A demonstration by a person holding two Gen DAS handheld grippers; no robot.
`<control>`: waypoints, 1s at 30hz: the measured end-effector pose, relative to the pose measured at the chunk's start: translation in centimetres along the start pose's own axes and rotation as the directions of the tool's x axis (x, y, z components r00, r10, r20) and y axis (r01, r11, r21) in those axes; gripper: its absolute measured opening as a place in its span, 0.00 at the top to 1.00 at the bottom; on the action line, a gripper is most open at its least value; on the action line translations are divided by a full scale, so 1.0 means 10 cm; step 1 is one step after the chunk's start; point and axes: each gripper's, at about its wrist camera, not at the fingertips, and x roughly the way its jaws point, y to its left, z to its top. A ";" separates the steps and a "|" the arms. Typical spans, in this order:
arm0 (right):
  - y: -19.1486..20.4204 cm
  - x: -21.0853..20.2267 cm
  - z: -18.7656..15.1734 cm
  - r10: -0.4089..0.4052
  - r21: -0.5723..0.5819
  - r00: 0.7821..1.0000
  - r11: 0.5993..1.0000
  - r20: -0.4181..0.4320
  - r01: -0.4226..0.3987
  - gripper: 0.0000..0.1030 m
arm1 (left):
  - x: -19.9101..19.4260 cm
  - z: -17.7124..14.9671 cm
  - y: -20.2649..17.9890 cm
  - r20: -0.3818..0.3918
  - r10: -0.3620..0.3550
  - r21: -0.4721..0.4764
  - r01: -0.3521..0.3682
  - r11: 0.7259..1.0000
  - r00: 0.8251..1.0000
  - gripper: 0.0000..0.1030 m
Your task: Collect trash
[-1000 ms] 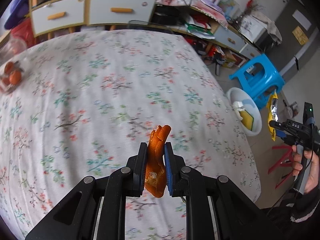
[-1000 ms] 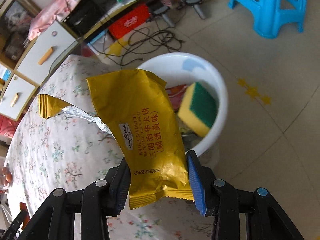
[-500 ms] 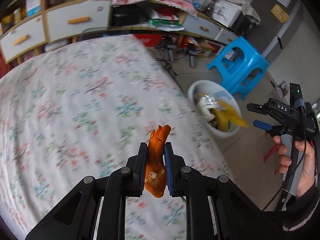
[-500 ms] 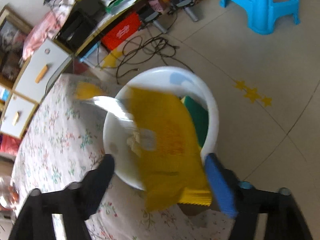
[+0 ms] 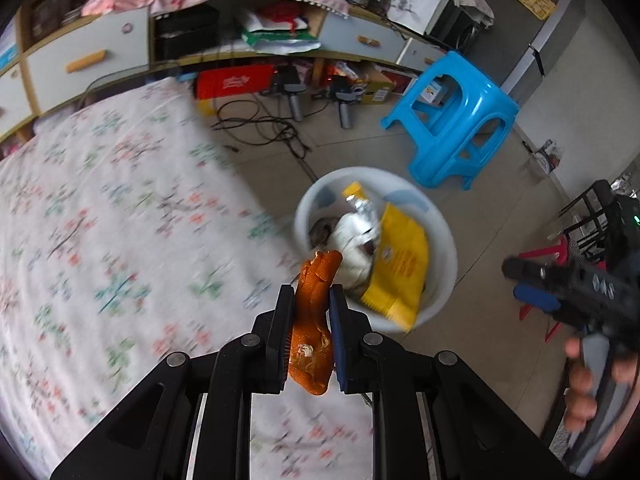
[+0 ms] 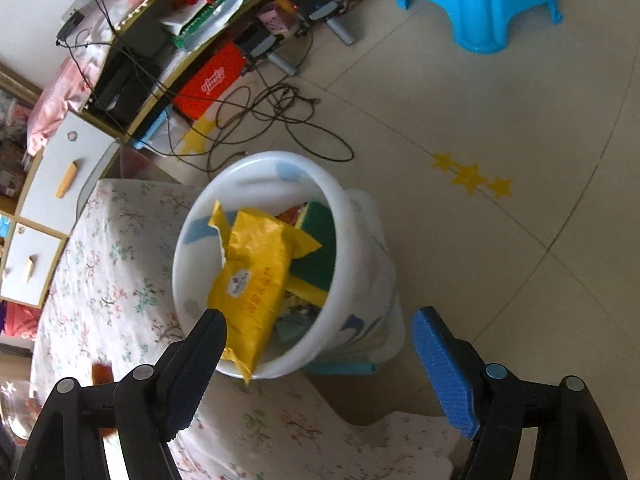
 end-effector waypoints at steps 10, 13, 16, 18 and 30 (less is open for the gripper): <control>0.04 -0.14 -0.02 0.009 -0.032 0.999 0.999 0.032 -0.007 0.21 | 0.18 0.38 -0.32 0.019 -0.030 0.019 0.029 0.999 0.999 0.17; 0.03 -0.16 -0.01 0.007 -0.020 0.999 1.000 0.038 -0.006 0.20 | 0.10 0.39 -0.28 0.044 0.004 -0.014 -0.003 1.000 0.999 0.15; 0.02 -0.16 -0.02 0.005 -0.013 0.999 1.000 0.041 -0.005 0.20 | 0.02 0.32 -0.21 0.034 0.043 -0.019 -0.042 0.999 0.998 0.12; 0.03 -0.16 -0.03 -0.001 -0.014 0.999 1.000 0.043 0.002 0.20 | -0.07 0.20 -0.12 0.034 0.083 -0.004 -0.083 0.997 0.996 0.09; 0.40 -0.25 -0.32 -0.048 -0.133 0.997 0.989 0.067 0.057 0.18 | -0.88 -0.63 0.49 0.033 0.250 -0.035 -0.249 0.968 0.968 0.01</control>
